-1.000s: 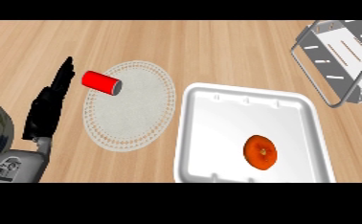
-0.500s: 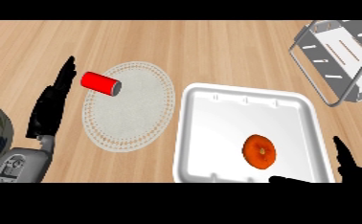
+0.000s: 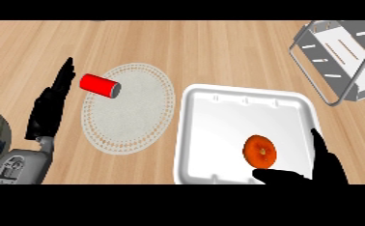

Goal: Pick the squash from the tray and place it in the tiered basket

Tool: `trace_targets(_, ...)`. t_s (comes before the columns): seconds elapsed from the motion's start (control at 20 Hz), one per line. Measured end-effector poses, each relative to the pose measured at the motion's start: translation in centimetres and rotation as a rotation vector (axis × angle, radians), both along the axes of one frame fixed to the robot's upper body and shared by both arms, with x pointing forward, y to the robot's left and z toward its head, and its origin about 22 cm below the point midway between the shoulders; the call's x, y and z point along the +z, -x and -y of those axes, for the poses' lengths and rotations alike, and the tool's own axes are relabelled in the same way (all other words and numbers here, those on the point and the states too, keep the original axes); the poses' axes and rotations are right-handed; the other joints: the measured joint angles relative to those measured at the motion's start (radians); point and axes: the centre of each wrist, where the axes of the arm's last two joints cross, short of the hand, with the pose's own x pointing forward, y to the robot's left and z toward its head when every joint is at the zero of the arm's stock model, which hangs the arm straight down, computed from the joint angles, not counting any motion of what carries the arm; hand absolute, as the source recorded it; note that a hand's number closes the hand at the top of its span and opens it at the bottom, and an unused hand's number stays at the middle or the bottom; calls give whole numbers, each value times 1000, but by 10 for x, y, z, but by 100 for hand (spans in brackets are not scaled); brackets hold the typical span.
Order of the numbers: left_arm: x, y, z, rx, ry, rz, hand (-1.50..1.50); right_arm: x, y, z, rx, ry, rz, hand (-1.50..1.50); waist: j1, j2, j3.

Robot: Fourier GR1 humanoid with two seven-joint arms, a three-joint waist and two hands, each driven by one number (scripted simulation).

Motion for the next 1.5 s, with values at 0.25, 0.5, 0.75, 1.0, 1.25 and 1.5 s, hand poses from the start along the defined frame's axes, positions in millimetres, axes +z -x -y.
trace_targets(0.25, 0, 2, 0, 6, -2, -10, 0, -3, -2, -7, 21, 62, -31, -150, -4, -2, 0)
trace_targets(0.5, -1, 3, -2, 4, -6, -3, 0, -7, -6, -13, 47, 109, -56, -150, -5, -1, 1)
trace_targets(0.75, 0, 4, -4, 0, -7, -4, 0, -13, -12, -14, 54, 113, -84, -150, -5, -2, 1)
trace_targets(1.0, -5, 8, -5, 1, -2, -3, 0, -23, -16, -17, 68, 101, -120, -150, -6, -1, 1)
trace_targets(1.25, -6, 8, -3, 7, 0, -6, 0, -26, -21, -15, 63, 84, -130, -150, -8, -2, 2)
trace_targets(1.5, -5, 10, -3, 0, -1, -1, 0, -38, -29, -20, 77, 73, -159, -150, -6, -2, 2)
